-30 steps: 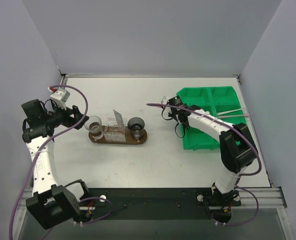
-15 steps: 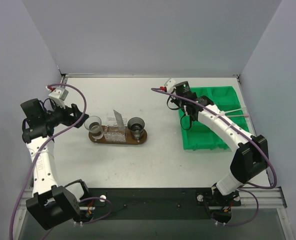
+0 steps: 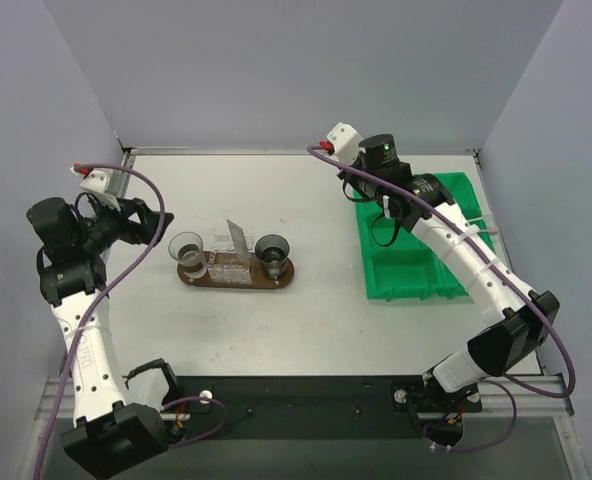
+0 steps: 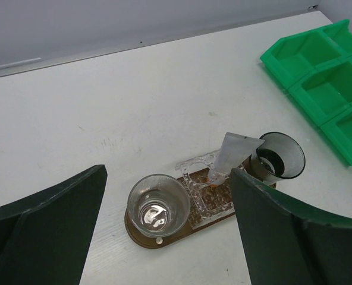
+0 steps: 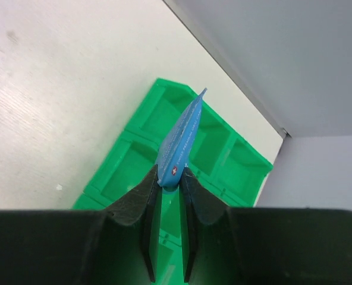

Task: Prepare toiletry sets of a toothbrush and toothpaste on the tray

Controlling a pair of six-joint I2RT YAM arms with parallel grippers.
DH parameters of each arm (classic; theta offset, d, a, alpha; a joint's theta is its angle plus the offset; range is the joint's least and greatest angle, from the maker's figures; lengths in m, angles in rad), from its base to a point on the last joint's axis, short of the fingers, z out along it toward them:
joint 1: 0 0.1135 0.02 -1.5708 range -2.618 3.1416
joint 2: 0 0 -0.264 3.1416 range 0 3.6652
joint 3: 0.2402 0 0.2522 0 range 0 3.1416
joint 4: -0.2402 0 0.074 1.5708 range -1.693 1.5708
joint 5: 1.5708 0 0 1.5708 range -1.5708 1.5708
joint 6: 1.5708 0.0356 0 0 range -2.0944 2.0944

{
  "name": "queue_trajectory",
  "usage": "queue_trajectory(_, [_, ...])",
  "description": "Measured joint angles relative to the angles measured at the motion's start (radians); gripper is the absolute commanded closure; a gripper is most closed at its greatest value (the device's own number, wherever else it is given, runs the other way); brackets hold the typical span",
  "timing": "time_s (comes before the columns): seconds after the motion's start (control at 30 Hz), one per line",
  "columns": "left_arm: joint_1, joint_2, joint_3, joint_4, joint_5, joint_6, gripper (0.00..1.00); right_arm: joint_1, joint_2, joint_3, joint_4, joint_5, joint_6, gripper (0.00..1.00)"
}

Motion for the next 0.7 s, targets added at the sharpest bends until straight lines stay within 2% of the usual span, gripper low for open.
queue_trajectory(0.33, [0.0,-0.099,0.011,0.005,-0.07,-0.038,0.05,0.042,0.0,0.194,-0.119,-0.162,0.085,0.99])
queue_trajectory(0.7, [0.0,-0.205,0.078,-0.014,-0.094,-0.058,0.02,0.169,-0.027,0.206,-0.18,-0.245,0.113,0.99])
